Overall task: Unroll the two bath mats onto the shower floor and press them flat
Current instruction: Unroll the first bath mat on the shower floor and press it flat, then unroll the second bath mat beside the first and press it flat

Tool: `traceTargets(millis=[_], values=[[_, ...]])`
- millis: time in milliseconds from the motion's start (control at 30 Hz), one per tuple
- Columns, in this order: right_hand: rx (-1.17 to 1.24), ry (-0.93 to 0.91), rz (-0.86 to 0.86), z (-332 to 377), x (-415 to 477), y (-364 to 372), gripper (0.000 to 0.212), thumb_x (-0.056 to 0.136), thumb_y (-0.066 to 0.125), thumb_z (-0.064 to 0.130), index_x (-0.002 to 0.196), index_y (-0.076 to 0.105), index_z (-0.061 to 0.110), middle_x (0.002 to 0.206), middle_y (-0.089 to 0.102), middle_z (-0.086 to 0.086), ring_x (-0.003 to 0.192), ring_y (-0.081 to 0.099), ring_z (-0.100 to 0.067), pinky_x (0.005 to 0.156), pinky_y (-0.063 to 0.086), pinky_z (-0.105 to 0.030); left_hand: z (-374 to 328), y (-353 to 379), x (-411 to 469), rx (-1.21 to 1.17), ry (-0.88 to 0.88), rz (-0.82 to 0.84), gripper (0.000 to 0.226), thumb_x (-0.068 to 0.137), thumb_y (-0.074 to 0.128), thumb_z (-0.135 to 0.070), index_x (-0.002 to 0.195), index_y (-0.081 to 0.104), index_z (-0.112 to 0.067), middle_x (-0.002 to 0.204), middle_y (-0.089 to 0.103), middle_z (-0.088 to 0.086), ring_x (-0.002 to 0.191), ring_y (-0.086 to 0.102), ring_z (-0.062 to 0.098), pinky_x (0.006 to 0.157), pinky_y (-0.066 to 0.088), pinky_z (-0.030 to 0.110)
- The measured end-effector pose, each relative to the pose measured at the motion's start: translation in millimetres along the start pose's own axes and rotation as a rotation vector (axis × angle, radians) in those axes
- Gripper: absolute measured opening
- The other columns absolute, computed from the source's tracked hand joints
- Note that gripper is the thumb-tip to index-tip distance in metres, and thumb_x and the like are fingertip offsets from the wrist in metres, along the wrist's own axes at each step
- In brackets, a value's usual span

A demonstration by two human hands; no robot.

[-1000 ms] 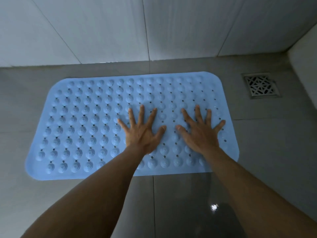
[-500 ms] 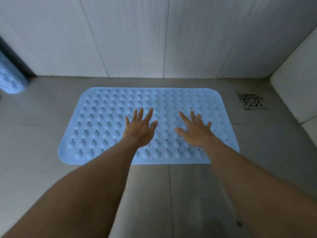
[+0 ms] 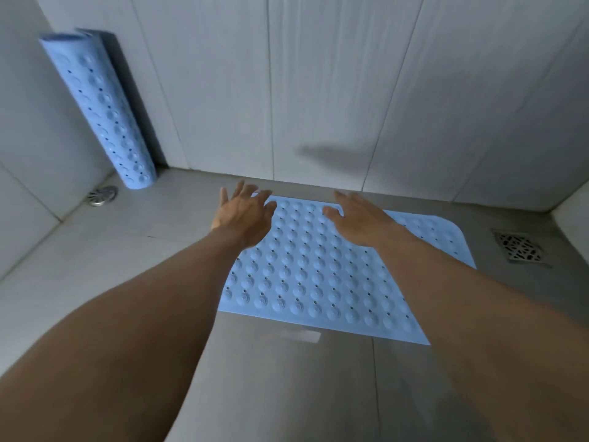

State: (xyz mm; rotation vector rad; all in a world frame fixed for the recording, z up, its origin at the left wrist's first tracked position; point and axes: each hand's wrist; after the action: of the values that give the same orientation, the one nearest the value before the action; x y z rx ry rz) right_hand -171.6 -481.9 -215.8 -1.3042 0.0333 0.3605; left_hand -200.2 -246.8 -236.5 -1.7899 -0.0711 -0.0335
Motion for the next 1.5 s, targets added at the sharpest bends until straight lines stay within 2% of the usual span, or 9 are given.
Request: traceTargets(millis=[100, 333, 567, 767, 900, 1067, 1300, 1400, 1500], values=[[-0.026, -0.055, -0.014, 36, 16, -11, 0.064, 0.103, 0.027, 0.056, 0.160, 0.011, 0.030, 0.167, 0.009, -0.006, 0.153, 0.015, -0.024, 0.120, 0.019, -0.046, 31, -22, 9, -0.003, -0.023, -0.038, 0.050, 0.105, 0.029, -0.042, 0.152, 0.036, -0.025, 0.159, 0.031, 0.006, 0.154, 0.006, 0.025, 0.121, 0.002, 0.055], [-0.035, -0.153, -0.026, 119, 63, -38, 0.065, 0.103, 0.019, 0.060, 0.160, 0.008, 0.032, 0.167, 0.009, -0.005, 0.153, 0.013, -0.024, 0.120, 0.015, -0.049, 97, -69, 42, 0.004, -0.109, -0.127, 0.061, 0.103, 0.032, -0.043, 0.159, 0.013, -0.026, 0.159, 0.032, 0.003, 0.153, 0.009, 0.027, 0.120, 0.006, 0.059], [-0.063, -0.237, -0.018, 208, 109, -65, 0.066, 0.102, 0.025, 0.059, 0.160, 0.007, 0.032, 0.167, 0.007, -0.007, 0.153, 0.011, -0.023, 0.121, 0.014, -0.051, 173, -118, 64, -0.040, -0.175, -0.166, 0.059, 0.103, 0.036, -0.042, 0.158, 0.020, -0.026, 0.160, 0.030, 0.003, 0.153, 0.008, 0.025, 0.122, 0.006, 0.056], [-0.035, -0.316, -0.031, 293, 132, -103, 0.064, 0.103, 0.025, 0.058, 0.159, 0.012, 0.030, 0.167, 0.012, -0.002, 0.151, 0.021, -0.023, 0.119, 0.023, -0.045, 236, -175, 77, -0.105, -0.257, -0.250, 0.052, 0.101, 0.043, -0.040, 0.150, 0.038, -0.024, 0.156, 0.038, 0.004, 0.146, 0.028, 0.025, 0.117, 0.027, 0.051], [-0.026, -0.341, -0.042, 343, 157, -124, 0.064, 0.104, 0.027, 0.057, 0.159, 0.016, 0.027, 0.164, 0.021, -0.002, 0.147, 0.031, -0.026, 0.113, 0.031, -0.044, 271, -212, 86, -0.224, -0.321, -0.321, 0.041, 0.100, 0.048, -0.036, 0.138, 0.051, -0.020, 0.146, 0.048, 0.005, 0.127, 0.050, 0.030, 0.100, 0.043, 0.043], [0.063, -0.396, -0.054, 400, 212, -116, 0.063, 0.104, 0.029, 0.054, 0.159, 0.018, 0.023, 0.162, 0.027, -0.005, 0.146, 0.032, -0.026, 0.114, 0.031, -0.043, 319, -218, 117, -0.322, -0.462, -0.367, 0.040, 0.098, 0.051, -0.033, 0.136, 0.046, -0.018, 0.137, 0.053, 0.013, 0.115, 0.057, 0.034, 0.093, 0.045, 0.043], [0.402, -0.485, -0.035, 464, 301, -81, 0.068, 0.102, 0.034, 0.055, 0.158, 0.020, 0.019, 0.161, 0.031, -0.004, 0.146, 0.032, -0.026, 0.113, 0.030, -0.039, 367, -190, 176, -0.639, -0.650, -0.341, 0.060, 0.092, 0.056, -0.022, 0.147, 0.035, -0.017, 0.143, 0.049, 0.014, 0.126, 0.051, 0.033, 0.098, 0.042, 0.040], [0.629, -0.431, -0.036, 482, 330, -70, 0.065, 0.098, 0.030, 0.063, 0.152, 0.031, 0.027, 0.149, 0.048, 0.002, 0.136, 0.046, -0.023, 0.104, 0.039, -0.039, 384, -185, 198, -0.755, -0.680, -0.337, 0.053, 0.095, 0.045, -0.019, 0.147, 0.041, -0.016, 0.143, 0.052, 0.015, 0.126, 0.051, 0.035, 0.105, 0.042, 0.044], [0.770, -0.356, 0.063, 496, 340, -70, 0.041, 0.103, 0.026, 0.056, 0.123, 0.053, 0.032, 0.105, 0.061, 0.013, 0.104, 0.058, -0.015, 0.088, 0.041, -0.035, 389, -182, 209, -0.775, -0.644, -0.286, 0.040, 0.102, 0.037, -0.013, 0.136, 0.053, -0.001, 0.136, 0.056, 0.023, 0.124, 0.052, 0.040, 0.105, 0.043, 0.048]])
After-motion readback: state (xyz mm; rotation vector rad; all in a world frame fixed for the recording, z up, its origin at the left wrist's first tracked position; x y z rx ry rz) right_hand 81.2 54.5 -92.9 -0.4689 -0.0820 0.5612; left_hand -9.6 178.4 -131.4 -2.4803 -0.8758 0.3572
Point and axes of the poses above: each hand's wrist, its own x-axis towards the middle knuckle, its own y-axis out of the palm, z = x × y
